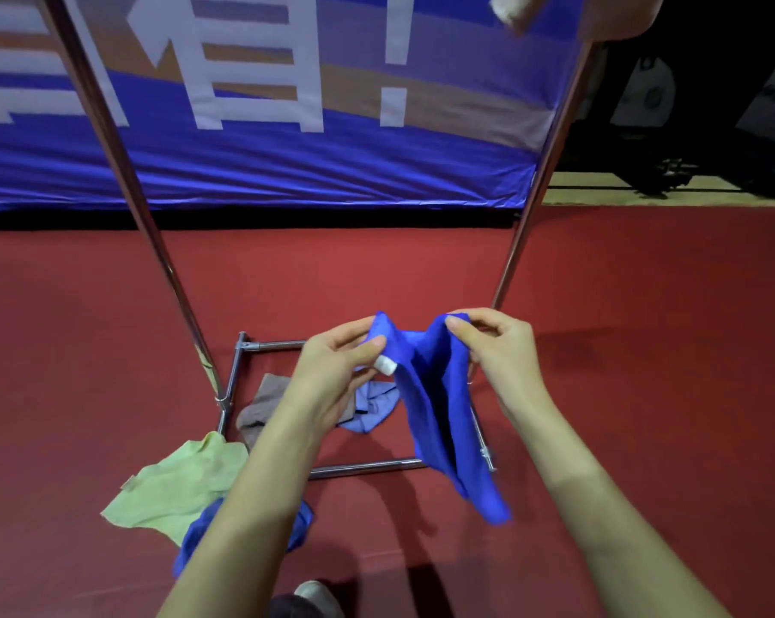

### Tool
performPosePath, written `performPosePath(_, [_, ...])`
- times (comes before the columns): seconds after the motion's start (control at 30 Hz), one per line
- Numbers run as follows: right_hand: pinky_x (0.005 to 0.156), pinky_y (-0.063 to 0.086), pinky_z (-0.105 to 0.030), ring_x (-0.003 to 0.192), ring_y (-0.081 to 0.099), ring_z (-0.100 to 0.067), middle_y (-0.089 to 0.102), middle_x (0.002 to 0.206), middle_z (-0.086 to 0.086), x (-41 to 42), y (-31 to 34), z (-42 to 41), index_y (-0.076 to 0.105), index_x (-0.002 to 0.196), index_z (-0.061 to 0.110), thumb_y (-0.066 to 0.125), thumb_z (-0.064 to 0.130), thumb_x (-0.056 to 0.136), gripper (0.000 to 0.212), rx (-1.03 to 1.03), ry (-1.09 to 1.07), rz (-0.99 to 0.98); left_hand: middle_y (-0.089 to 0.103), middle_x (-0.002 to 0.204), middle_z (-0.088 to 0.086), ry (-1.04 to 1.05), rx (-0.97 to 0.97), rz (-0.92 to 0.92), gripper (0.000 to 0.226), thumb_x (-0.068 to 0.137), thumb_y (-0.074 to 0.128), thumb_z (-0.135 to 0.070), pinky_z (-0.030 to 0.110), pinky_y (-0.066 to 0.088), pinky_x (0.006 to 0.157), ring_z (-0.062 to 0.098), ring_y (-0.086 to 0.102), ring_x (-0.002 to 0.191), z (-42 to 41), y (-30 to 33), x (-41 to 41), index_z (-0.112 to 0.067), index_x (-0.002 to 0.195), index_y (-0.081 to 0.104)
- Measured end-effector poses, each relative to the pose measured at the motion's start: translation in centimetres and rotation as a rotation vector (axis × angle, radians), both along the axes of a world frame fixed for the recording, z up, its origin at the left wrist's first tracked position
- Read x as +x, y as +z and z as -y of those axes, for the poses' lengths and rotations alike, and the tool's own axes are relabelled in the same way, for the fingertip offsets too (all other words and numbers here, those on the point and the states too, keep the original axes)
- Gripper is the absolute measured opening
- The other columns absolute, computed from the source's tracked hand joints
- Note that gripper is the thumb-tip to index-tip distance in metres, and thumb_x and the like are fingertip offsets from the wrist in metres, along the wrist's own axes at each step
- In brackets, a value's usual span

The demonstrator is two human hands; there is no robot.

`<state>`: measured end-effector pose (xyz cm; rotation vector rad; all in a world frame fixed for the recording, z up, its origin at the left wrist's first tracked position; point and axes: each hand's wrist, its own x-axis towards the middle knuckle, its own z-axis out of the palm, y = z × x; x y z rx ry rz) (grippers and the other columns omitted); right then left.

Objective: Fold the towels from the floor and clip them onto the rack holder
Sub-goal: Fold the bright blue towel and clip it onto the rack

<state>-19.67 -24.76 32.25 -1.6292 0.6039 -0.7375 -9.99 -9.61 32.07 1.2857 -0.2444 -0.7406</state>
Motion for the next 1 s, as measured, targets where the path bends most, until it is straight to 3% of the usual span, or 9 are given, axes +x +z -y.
performPosePath(0.1, [0.059, 0.045, -0.025, 0.062, 0.057, -0.006, 0.068, 0.067, 0.006, 0.4, -0.2, -1.9, 0.071, 0.074, 0.023, 0.067, 0.010, 0.082, 0.016, 0.011, 0.055, -0.030, 0.071, 0.073, 0.009, 0.064, 0.018, 0.078, 0.019, 0.081, 0.063, 0.005, 0.030, 0.054, 0.077, 0.021, 0.065, 0.069, 0.7, -0.3, -0.7, -0.011, 0.090, 0.069])
performPosePath(0.17, [0.059, 0.044, -0.017, 0.060, 0.057, 0.001, 0.069, 0.071, 0.009, 0.7, -0.1, -2.8, 0.070, 0.076, 0.024, 0.066, 0.010, 0.083, 0.016, 0.000, 0.079, -0.028, 0.071, 0.086, 0.016, 0.109, 0.040, 0.135, 0.018, 0.078, 0.068, 0.003, 0.040, 0.052, 0.089, 0.026, 0.065, 0.082, 0.8, -0.4, -1.0, -0.012, 0.088, 0.071])
performPosePath(0.23, [0.060, 0.042, -0.014, 0.059, 0.056, 0.005, 0.069, 0.074, 0.009, 1.0, 0.1, -3.3, 0.071, 0.079, 0.020, 0.065, 0.009, 0.083, 0.014, -0.029, 0.087, -0.023, 0.071, 0.094, 0.017, 0.135, 0.047, 0.184, 0.020, 0.078, 0.068, 0.003, 0.039, 0.052, 0.092, 0.024, 0.066, 0.088, 1.0, -0.4, -1.3, -0.008, 0.094, 0.070])
performPosePath(0.37, [0.060, 0.043, -0.010, 0.064, 0.061, 0.001, 0.072, 0.083, -0.002, 1.0, 0.2, -3.7, 0.072, 0.087, 0.009, 0.064, 0.005, 0.083, 0.010, -0.061, 0.081, -0.029, 0.071, 0.084, 0.006, 0.168, 0.034, 0.265, 0.024, 0.078, 0.067, 0.005, 0.021, 0.053, 0.072, 0.011, 0.067, 0.076, 1.3, 0.0, -2.0, -0.005, 0.100, 0.067])
performPosePath(0.47, [0.058, 0.042, -0.013, 0.063, 0.059, -0.006, 0.066, 0.070, 0.006, 0.8, 0.0, -3.7, 0.067, 0.077, 0.018, 0.068, 0.010, 0.081, 0.009, -0.050, 0.062, -0.021, 0.068, 0.073, 0.003, 0.218, 0.005, 0.268, 0.017, 0.077, 0.069, 0.004, 0.015, 0.050, 0.053, 0.003, 0.064, 0.059, 1.3, 0.1, -2.4, -0.003, 0.091, 0.066])
performPosePath(0.6, [0.057, 0.042, -0.015, 0.058, 0.053, -0.003, 0.057, 0.063, 0.007, 1.1, -0.1, -3.9, 0.057, 0.071, 0.018, 0.069, 0.006, 0.079, 0.018, -0.038, 0.049, -0.023, 0.069, 0.069, -0.003, 0.286, 0.034, 0.373, 0.017, 0.071, 0.077, -0.004, 0.018, 0.050, 0.063, 0.006, 0.063, 0.066, 1.5, -0.1, -2.4, -0.016, 0.075, 0.065])
performPosePath(0.73, [0.061, 0.047, -0.021, 0.061, 0.056, -0.005, 0.061, 0.066, 0.006, 1.3, -0.1, -4.3, 0.061, 0.072, 0.017, 0.067, 0.004, 0.081, 0.017, -0.003, 0.085, -0.016, 0.067, 0.068, -0.003, 0.330, 0.031, 0.390, 0.016, 0.072, 0.076, -0.003, 0.014, 0.048, 0.061, 0.003, 0.060, 0.062, 1.5, -0.1, -2.4, -0.015, 0.075, 0.065])
performPosePath(0.87, [0.056, 0.042, -0.015, 0.052, 0.053, 0.001, 0.061, 0.055, 0.015, 1.0, -0.1, -4.5, 0.066, 0.080, 0.013, 0.064, 0.004, 0.083, 0.010, 0.044, 0.118, -0.013, 0.071, 0.074, 0.001, 0.354, 0.051, 0.406, 0.011, 0.073, 0.075, -0.006, 0.023, 0.052, 0.066, 0.009, 0.065, 0.069, 1.4, -0.3, -2.5, -0.013, 0.079, 0.069])
performPosePath(1.0, [0.074, 0.053, -0.028, 0.070, 0.064, -0.009, 0.069, 0.070, 0.007, 0.7, 0.0, -4.6, 0.070, 0.086, 0.017, 0.057, 0.001, 0.086, 0.020, 0.076, 0.160, -0.026, 0.072, 0.079, -0.002, 0.353, 0.020, 0.414, 0.011, 0.076, 0.073, -0.005, 0.024, 0.055, 0.073, 0.009, 0.068, 0.077, 1.4, -0.1, -2.7, -0.014, 0.081, 0.070])
